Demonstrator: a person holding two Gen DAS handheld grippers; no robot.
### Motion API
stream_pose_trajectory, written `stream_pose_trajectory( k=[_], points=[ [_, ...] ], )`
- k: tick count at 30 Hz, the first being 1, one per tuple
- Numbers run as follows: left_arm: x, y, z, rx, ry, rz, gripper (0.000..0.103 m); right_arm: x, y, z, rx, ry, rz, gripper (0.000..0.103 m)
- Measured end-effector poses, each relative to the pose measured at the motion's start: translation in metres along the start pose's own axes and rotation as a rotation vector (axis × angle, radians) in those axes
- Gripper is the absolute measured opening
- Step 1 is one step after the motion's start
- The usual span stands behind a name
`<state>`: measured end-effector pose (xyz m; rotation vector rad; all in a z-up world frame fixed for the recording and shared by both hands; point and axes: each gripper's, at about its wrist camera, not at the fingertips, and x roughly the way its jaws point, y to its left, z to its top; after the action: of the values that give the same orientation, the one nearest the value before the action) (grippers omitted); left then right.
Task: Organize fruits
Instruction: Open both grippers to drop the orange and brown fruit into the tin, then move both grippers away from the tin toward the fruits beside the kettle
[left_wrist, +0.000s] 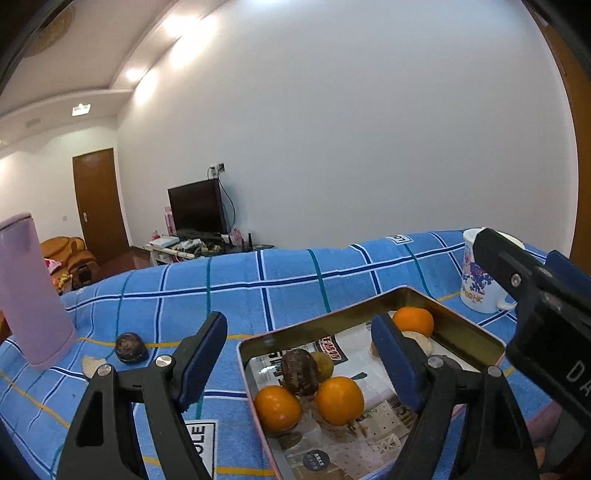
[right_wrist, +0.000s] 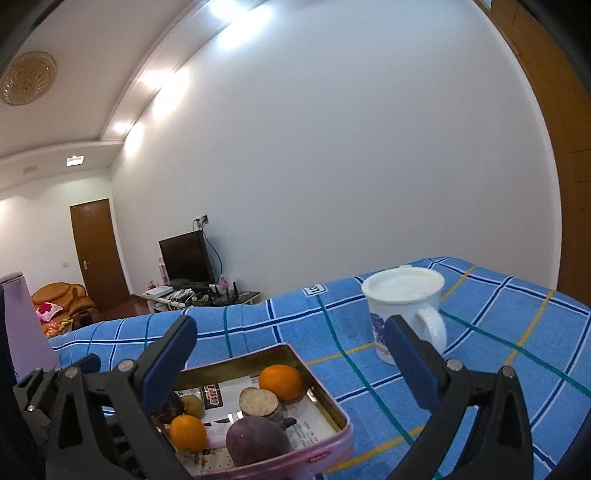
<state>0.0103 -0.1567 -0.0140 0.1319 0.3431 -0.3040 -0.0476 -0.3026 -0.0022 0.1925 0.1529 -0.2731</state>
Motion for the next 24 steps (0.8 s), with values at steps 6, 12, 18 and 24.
stream_pose_trajectory(
  k=[6,12,18,24],
  points=[
    [-0.009,-0.002,-0.002,0.019,-0.024,0.021,0.081,-0.013,0.008,-0.002,-0.051,-0.039,-0.044,0.103],
    [-0.012,0.009,-0.005,-0.026,-0.021,0.034,0.081,-0.023,0.007,-0.002,-0.048,-0.062,-0.07,0.103],
    [-0.019,0.015,-0.009,-0.045,-0.022,0.06,0.081,-0.031,0.006,-0.003,-0.031,-0.068,-0.062,0.103],
    [-0.025,0.016,-0.014,-0.014,-0.003,0.072,0.081,-0.033,0.009,-0.004,-0.027,-0.054,-0.048,0.103]
  ],
)
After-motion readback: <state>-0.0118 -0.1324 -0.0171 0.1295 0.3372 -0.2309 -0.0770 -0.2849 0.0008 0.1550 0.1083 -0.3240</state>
